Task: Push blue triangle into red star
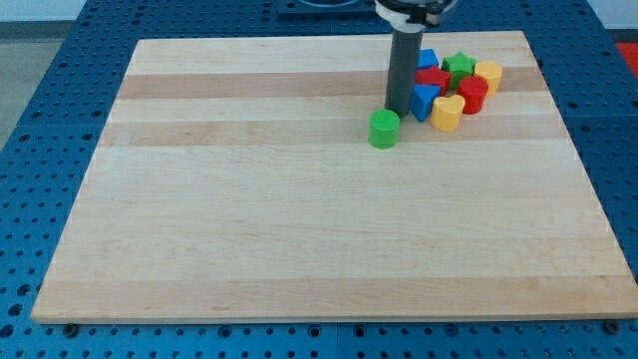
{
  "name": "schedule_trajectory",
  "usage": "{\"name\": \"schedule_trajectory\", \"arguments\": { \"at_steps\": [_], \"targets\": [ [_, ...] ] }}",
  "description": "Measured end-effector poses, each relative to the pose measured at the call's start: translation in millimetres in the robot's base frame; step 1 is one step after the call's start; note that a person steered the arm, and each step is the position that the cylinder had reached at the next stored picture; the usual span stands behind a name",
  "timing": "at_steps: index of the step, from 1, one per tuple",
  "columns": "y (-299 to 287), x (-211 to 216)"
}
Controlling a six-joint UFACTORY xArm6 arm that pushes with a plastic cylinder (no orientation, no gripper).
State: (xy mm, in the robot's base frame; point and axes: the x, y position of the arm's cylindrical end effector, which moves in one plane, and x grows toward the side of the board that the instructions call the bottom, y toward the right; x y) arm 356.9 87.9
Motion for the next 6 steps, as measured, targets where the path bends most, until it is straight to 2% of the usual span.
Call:
{"name": "schedule_trajectory", "arguments": {
  "at_steps": [1, 3, 4, 5, 6],
  "targets": [
    [0.0, 3.1],
    [17.8, 55.6],
    [22.8, 46.1],
    [25.9, 5.4],
    [25.9, -4.7]
  ]
}}
